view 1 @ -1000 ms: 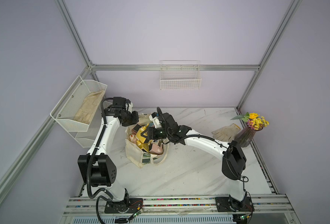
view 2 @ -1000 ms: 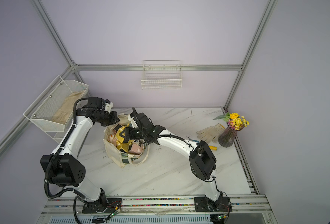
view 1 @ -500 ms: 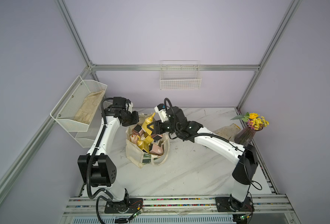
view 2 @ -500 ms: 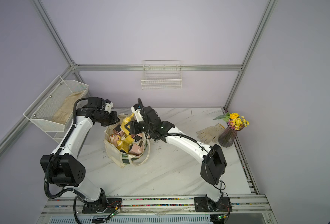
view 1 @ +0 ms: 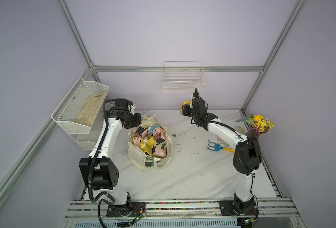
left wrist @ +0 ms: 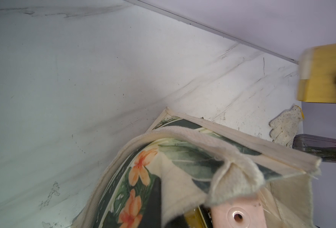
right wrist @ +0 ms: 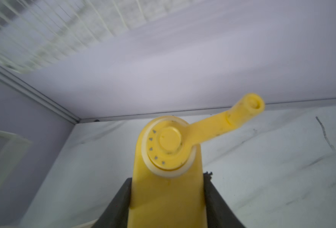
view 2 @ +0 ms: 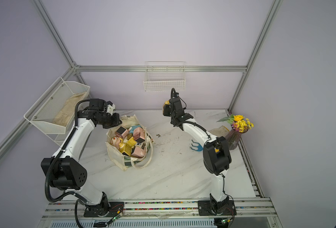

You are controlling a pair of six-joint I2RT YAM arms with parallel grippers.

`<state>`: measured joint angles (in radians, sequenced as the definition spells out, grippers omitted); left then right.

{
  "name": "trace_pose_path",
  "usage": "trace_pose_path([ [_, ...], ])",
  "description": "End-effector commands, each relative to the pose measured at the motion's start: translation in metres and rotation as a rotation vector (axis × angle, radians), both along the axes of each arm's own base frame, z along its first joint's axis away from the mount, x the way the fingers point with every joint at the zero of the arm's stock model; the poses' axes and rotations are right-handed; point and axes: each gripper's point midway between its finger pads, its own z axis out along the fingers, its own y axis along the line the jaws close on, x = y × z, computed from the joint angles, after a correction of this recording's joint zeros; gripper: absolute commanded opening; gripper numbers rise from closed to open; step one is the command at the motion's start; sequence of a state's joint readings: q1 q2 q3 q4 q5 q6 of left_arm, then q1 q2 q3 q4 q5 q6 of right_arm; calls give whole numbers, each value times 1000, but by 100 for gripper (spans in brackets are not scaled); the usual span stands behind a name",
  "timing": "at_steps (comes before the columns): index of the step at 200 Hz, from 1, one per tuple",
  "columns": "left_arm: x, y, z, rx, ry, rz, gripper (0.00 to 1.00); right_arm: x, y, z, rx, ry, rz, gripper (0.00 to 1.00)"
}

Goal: Take out the pencil sharpeners from the tote bags
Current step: Pick up the pencil sharpener from the canvas bag, then place the pencil sharpener at the center of the board.

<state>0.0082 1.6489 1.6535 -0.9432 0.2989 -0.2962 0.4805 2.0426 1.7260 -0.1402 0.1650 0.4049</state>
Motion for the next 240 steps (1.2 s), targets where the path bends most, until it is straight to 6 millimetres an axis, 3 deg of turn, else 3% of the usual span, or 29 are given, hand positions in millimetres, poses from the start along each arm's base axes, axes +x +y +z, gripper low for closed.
trace_pose_path([
  [1,-2,-2,18,-10,-74,-4,0,24,-10,-27,-83,-32,-111,13],
  [24,-2,-1,17,-6,-74,-3,0,36,-9,-71,-133,12,-130,13],
  [44,-2,-1,18,-4,-76,-2,0,41,-12,-95,-171,31,-149,13],
  [87,-2,-1,18,-3,-77,-2,0,39,-15,-125,-198,68,-149,14],
  [140,-2,-1,17,-1,-75,-3,0,35,-17,-138,-215,84,-144,24],
  [180,-2,-2,17,-3,-74,-4,0,29,-18,-141,-221,98,-133,53],
  [211,-2,-2,16,-5,-72,-7,0,24,-13,-132,-209,94,-97,67],
  [240,-2,-2,16,-7,-70,-9,0,20,-9,-110,-166,75,-70,76],
])
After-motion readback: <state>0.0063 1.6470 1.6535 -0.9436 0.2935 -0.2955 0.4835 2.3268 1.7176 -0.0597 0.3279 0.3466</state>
